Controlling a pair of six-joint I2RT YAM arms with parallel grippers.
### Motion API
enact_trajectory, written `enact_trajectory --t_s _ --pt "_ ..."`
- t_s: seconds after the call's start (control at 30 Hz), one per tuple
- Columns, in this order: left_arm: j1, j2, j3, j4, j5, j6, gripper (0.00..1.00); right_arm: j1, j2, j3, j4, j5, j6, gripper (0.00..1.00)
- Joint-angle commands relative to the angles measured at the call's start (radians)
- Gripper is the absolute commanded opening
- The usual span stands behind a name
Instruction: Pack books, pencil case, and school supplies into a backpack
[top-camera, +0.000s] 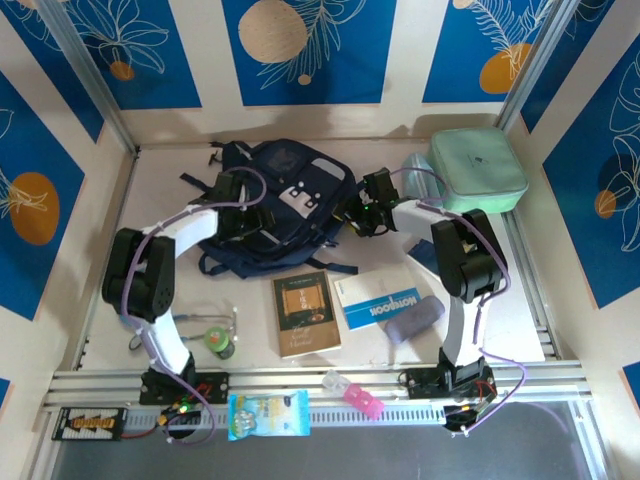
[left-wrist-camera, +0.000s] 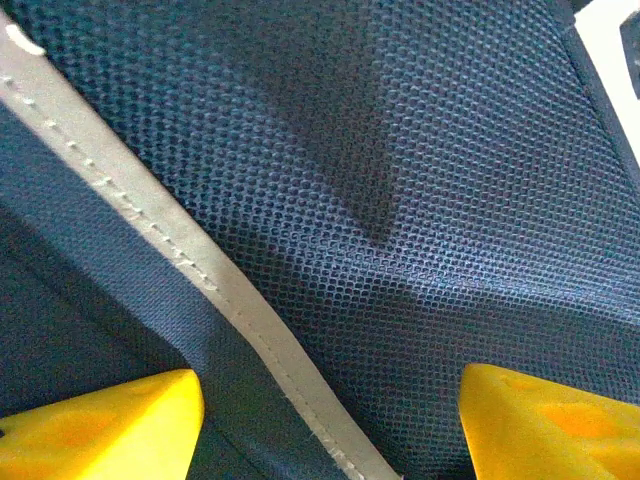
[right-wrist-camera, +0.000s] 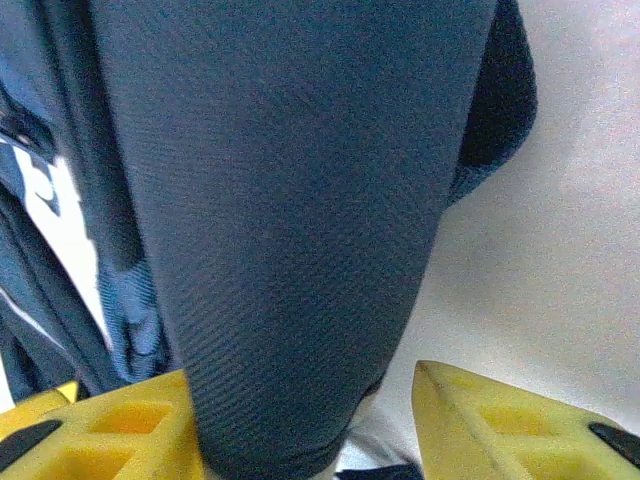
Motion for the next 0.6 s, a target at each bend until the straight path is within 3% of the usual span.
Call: enact_trajectory --t_s 0.0,0.1,0.2,0.27,0.4,0.57 --pt "0.031 0.074 0.090 0.049 0.030 0.089 0.75 -0.006 0.051 0.060 -0.047 -0.047 0.009 0.49" --pt "0.042 0.131 0.193 -0.020 0.096 0.200 0.80 -0.002 0.083 0.082 -0.048 -0.088 0.038 0.43" --pt "0.054 0.141 0.265 -0.102 0.091 0.251 0.83 0.007 0.077 0.050 0.039 -0.125 0.079 0.36" --pt "0.054 0.106 0.274 -0.140 0.070 0.263 0.85 0.011 0.062 0.032 0.079 -0.143 0.110 0.25" --pt "0.050 -0.029 0.218 -0.187 0.000 0.211 0.86 0.019 0.005 -0.016 0.191 -0.192 0.206 0.10" --pt "-0.045 -0.265 0.048 -0.188 -0.148 0.075 0.82 0.044 -0.086 -0.021 0.222 -0.174 0.277 0.06"
